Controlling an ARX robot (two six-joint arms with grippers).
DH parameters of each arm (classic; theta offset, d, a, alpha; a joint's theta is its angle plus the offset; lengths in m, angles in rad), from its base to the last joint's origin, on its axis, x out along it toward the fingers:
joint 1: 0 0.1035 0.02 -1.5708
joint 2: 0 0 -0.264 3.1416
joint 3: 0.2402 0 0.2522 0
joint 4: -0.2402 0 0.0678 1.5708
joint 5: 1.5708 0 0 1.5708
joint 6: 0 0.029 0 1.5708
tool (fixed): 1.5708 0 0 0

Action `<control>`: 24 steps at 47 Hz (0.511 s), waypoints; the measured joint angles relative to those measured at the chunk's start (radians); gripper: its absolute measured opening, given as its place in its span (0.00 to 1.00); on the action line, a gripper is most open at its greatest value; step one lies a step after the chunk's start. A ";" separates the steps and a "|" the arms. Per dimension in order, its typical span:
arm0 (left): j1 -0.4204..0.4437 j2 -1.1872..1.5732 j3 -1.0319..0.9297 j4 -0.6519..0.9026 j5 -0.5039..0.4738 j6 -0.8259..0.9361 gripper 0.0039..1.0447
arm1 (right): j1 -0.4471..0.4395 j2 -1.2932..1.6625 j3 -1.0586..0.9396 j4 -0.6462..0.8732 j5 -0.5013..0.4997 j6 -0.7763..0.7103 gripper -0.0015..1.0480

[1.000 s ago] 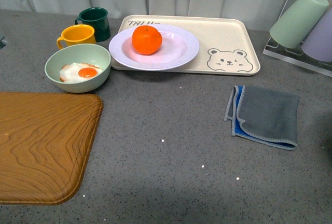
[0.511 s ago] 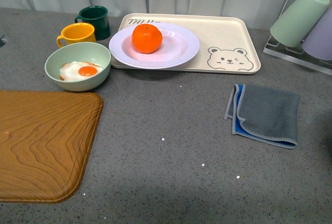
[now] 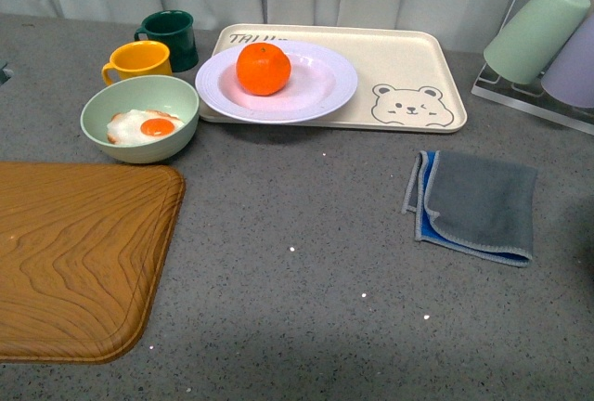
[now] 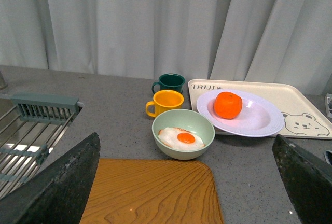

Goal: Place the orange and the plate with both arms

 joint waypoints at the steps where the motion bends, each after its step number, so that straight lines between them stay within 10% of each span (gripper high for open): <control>1: 0.000 0.000 0.000 0.000 0.000 0.000 0.94 | 0.000 -0.005 0.000 -0.005 0.000 0.000 0.01; 20: 0.000 0.000 0.000 0.000 0.000 0.000 0.94 | 0.000 -0.201 0.001 -0.208 -0.003 0.000 0.01; 24: 0.000 0.000 0.000 0.000 0.000 0.000 0.94 | 0.000 -0.201 0.001 -0.208 -0.003 -0.001 0.16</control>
